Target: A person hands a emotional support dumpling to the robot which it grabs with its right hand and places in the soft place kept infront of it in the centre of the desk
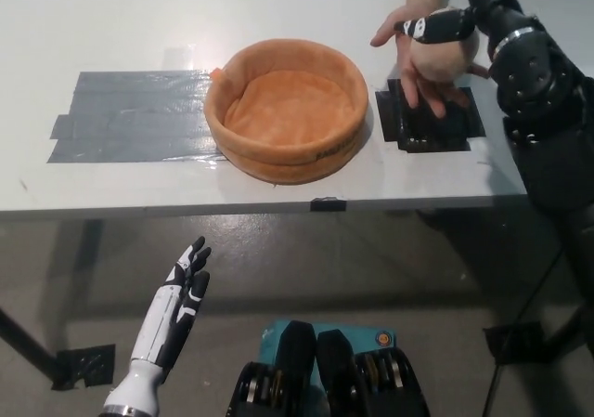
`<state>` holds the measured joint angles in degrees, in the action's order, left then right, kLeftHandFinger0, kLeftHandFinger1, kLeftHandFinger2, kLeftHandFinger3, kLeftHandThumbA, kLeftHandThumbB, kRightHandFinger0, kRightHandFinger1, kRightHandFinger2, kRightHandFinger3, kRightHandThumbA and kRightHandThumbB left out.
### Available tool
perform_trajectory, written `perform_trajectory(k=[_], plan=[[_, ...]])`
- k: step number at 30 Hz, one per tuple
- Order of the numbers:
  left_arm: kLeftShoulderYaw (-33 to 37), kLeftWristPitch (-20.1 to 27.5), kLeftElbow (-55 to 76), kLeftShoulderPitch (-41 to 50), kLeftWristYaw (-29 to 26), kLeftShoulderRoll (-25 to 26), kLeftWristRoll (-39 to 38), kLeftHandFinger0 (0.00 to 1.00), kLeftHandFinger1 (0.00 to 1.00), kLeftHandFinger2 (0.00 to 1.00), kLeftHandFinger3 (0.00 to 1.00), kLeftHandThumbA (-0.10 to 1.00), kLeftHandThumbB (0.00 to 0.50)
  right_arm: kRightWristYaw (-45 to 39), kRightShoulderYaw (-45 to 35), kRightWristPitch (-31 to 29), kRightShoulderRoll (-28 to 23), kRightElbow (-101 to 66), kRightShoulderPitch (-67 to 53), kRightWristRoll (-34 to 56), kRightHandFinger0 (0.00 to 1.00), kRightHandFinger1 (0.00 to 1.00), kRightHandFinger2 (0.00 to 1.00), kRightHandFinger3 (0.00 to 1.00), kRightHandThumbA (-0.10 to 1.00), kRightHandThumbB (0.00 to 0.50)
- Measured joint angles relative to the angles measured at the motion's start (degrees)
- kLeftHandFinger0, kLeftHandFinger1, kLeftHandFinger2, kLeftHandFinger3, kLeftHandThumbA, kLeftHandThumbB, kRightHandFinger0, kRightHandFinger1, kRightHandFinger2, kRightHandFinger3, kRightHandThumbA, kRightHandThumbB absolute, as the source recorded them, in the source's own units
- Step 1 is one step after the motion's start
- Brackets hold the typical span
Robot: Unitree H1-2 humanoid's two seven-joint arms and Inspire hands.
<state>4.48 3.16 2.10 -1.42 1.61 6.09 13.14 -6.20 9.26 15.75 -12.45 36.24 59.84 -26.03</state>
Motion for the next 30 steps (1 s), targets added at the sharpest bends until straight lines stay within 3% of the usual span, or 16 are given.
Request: perform_trajectory(k=[6, 15, 17, 18, 19, 20, 21, 22, 23, 24, 25, 26, 28, 30], plan=[[0.0, 0.0, 0.0, -0.3, 0.0, 0.0, 0.2, 1.00, 1.00, 1.00, 1.00, 1.00, 0.056, 0.8, 0.3, -0.3, 0.5, 8.1, 0.4, 0.0, 1.00, 1.00, 1.00, 1.00, 0.89, 0.350], [0.0, 0.0, 0.0, -0.8, 0.0, 0.0, 0.2, 1.00, 1.00, 1.00, 1.00, 1.00, 0.047, 2.3, 3.3, -0.5, -0.3, 12.7, 1.5, -0.8, 1.00, 1.00, 1.00, 1.00, 0.95, 0.354], [0.0, 0.0, 0.0, -0.8, 0.0, 0.0, 0.2, 1.00, 1.00, 1.00, 1.00, 1.00, 0.040, 2.5, 4.0, -0.6, -0.6, 13.6, 1.9, -1.1, 1.00, 1.00, 1.00, 1.00, 0.88, 0.351], [0.0, 0.0, 0.0, -0.9, 0.0, 0.0, 0.2, 1.00, 1.00, 1.00, 1.00, 1.00, 0.040, 2.6, 4.4, -0.6, -0.7, 14.1, 2.0, -1.2, 1.00, 1.00, 1.00, 1.00, 0.78, 0.314], [0.0, 0.0, 0.0, -0.9, 0.0, 0.0, 0.2, 1.00, 1.00, 1.00, 1.00, 1.00, 0.040, 2.8, 4.5, -0.6, -0.7, 14.6, 2.1, -1.3, 1.00, 1.00, 1.00, 1.00, 0.73, 0.317], [0.0, 0.0, 0.0, -0.9, 0.0, 0.0, 0.3, 1.00, 1.00, 1.00, 1.00, 1.00, 0.034, 3.1, 4.5, -0.7, -0.7, 15.2, 2.2, -1.3, 0.87, 0.99, 1.00, 1.00, 0.31, 0.276], [0.0, 0.0, 0.0, -0.9, 0.0, 0.0, 0.3, 1.00, 1.00, 1.00, 1.00, 1.00, 0.036, 3.7, 4.2, -0.9, -0.7, 16.1, 2.3, -1.1, 0.41, 0.55, 0.67, 0.74, -0.08, 0.229], [0.0, 0.0, 0.0, -0.9, 0.0, 0.0, 0.3, 1.00, 1.00, 1.00, 1.00, 1.00, 0.038, 4.9, 3.8, -1.5, -0.6, 17.1, 2.4, -1.0, 0.22, 0.39, 0.54, 0.63, -0.10, 0.244], [0.0, 0.0, 0.0, -0.9, 0.0, 0.0, 0.4, 1.00, 1.00, 1.00, 1.00, 1.00, 0.038, 5.8, 3.6, -2.0, -0.5, 17.9, 2.4, -1.0, 0.11, 0.30, 0.45, 0.57, -0.10, 0.232], [0.0, 0.0, 0.0, -0.9, 0.0, 0.0, 0.4, 1.00, 1.00, 1.00, 1.00, 1.00, 0.038, 7.0, 3.4, -2.7, -0.4, 18.9, 2.4, -0.9, 0.00, 0.28, 0.57, 0.58, -0.10, 0.222], [0.0, 0.0, 0.0, -0.9, 0.0, 0.0, 0.4, 1.00, 1.00, 1.00, 1.00, 1.00, 0.037, 8.1, 3.1, -3.5, -0.3, 19.7, 2.4, -0.8, 0.00, 0.33, 0.69, 0.67, -0.10, 0.212], [0.0, 0.0, 0.0, -0.9, 0.0, 0.0, 0.5, 1.00, 1.00, 1.00, 1.00, 1.00, 0.036, 9.2, 2.9, -4.3, -0.2, 20.4, 2.4, -0.7, 0.00, 0.43, 0.88, 0.84, -0.10, 0.198], [0.0, 0.0, 0.0, -1.0, 0.0, 0.0, 0.5, 1.00, 1.00, 1.00, 1.00, 1.00, 0.036, 11.4, 2.4, -6.0, 0.0, 21.2, 2.4, -0.4, 0.09, 0.59, 0.98, 0.92, -0.10, 0.207], [0.0, 0.0, 0.0, -1.0, 0.0, 0.0, 0.6, 1.00, 1.00, 1.00, 1.00, 1.00, 0.028, 13.0, 2.2, -7.7, 0.2, 21.8, 2.4, -0.2, 0.12, 0.63, 0.99, 0.94, -0.10, 0.194]])
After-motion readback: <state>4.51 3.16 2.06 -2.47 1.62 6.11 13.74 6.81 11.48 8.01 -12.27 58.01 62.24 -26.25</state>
